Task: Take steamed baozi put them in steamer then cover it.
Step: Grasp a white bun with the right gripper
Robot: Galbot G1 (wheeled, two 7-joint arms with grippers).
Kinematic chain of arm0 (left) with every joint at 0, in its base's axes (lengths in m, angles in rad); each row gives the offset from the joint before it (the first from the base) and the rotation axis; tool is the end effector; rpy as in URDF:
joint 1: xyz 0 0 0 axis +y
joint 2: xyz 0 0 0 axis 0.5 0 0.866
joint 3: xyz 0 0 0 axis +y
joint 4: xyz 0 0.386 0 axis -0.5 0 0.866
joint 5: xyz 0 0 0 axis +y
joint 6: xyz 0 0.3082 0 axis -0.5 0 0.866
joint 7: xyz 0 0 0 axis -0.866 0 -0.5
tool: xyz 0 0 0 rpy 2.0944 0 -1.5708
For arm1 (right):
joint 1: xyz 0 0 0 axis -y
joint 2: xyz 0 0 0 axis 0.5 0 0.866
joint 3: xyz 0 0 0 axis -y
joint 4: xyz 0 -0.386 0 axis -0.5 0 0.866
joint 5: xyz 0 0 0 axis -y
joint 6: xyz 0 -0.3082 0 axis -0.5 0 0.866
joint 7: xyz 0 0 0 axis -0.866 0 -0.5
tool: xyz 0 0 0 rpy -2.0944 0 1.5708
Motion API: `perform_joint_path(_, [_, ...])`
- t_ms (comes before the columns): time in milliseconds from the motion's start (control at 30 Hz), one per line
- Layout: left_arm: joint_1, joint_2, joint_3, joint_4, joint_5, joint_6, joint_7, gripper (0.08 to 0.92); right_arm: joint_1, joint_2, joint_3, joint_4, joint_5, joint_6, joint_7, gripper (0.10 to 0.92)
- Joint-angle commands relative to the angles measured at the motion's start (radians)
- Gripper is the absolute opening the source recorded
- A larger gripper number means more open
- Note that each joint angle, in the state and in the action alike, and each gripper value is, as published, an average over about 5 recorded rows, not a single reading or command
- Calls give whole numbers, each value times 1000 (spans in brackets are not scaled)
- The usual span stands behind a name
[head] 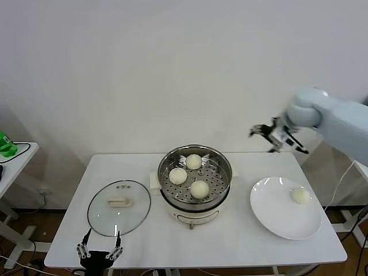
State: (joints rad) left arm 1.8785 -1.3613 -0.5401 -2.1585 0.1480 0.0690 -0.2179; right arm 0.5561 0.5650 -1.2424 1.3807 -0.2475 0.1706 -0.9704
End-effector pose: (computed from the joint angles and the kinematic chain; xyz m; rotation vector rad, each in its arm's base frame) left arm 0.0180 0.0489 -0.3307 0.1195 -2.8321 -0.5083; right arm 0.4903 -0.2162 -0.0428 1.3009 -1.0548 2.0834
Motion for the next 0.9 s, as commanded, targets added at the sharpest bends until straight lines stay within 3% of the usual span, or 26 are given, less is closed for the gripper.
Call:
perform_joint_path(33, [-2,22,6,1,1,-2,1,823,-148,-224,11,15,12,-216,-15,823])
perform_joint_path(467, [10,13,-3,-2,8,-3,1,823,-598,-174,421,-146,47,-303,-7,823])
perform_joint_path(900, [21,-1,-12,8,13,-4,-1,823,-694,-62,572,-287,28,-302,2,823])
